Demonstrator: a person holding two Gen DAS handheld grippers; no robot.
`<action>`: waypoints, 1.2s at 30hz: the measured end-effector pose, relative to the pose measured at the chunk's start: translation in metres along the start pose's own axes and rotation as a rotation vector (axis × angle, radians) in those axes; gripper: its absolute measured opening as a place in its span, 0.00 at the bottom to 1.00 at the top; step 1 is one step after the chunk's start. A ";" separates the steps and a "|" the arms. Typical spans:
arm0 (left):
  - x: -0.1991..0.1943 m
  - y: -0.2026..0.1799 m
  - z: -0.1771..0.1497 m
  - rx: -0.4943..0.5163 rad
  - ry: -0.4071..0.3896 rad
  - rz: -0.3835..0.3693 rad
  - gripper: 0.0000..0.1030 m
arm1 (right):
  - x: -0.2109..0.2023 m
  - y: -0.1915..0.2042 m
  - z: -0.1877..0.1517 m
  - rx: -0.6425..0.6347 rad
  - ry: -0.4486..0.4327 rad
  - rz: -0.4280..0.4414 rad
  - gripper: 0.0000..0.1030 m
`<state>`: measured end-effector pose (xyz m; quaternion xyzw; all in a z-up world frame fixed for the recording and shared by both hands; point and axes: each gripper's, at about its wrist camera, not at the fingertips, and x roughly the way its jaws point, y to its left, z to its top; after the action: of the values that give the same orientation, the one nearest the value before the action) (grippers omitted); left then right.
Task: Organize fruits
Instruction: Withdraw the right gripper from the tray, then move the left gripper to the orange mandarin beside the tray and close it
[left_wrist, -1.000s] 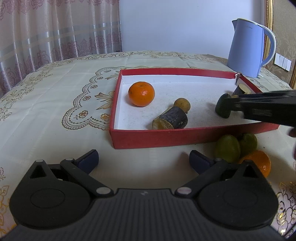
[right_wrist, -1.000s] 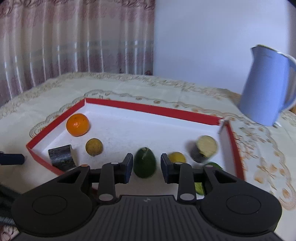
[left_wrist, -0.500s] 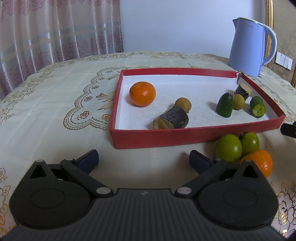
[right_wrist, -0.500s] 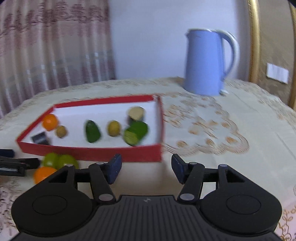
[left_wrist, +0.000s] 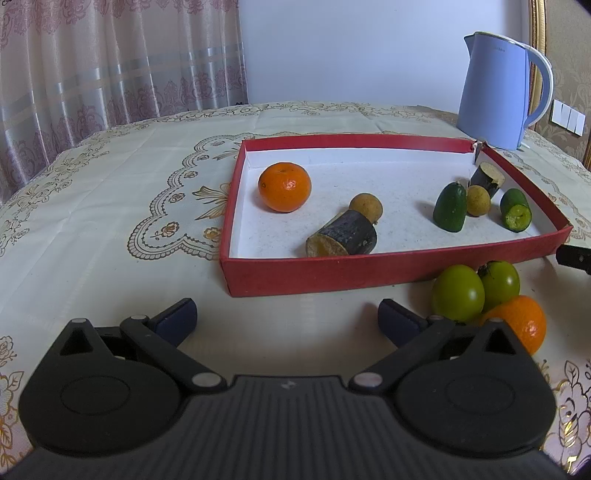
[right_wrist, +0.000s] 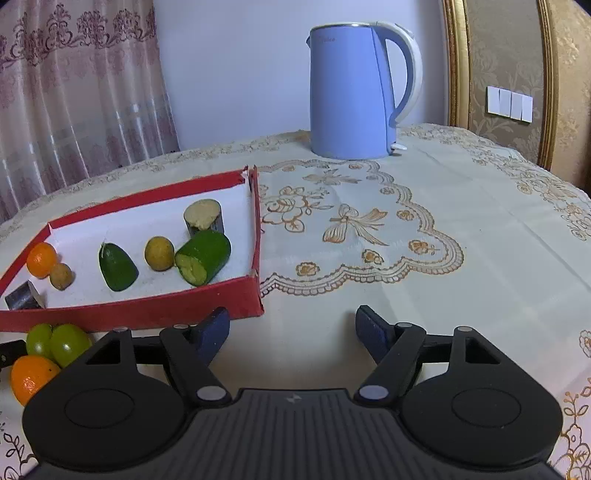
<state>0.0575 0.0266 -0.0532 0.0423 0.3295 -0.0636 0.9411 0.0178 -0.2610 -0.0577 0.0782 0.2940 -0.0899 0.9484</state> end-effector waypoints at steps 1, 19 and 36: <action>0.000 0.000 0.000 0.000 0.000 0.000 1.00 | 0.000 0.001 0.000 -0.004 0.001 -0.004 0.73; -0.051 -0.020 -0.010 -0.007 -0.088 -0.159 1.00 | 0.004 0.005 0.001 -0.036 0.020 0.011 0.86; -0.030 -0.058 -0.005 -0.027 0.003 -0.289 0.86 | 0.002 0.001 0.000 -0.005 0.011 0.035 0.86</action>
<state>0.0229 -0.0279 -0.0406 -0.0183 0.3346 -0.1941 0.9220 0.0197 -0.2605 -0.0584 0.0812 0.2981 -0.0721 0.9483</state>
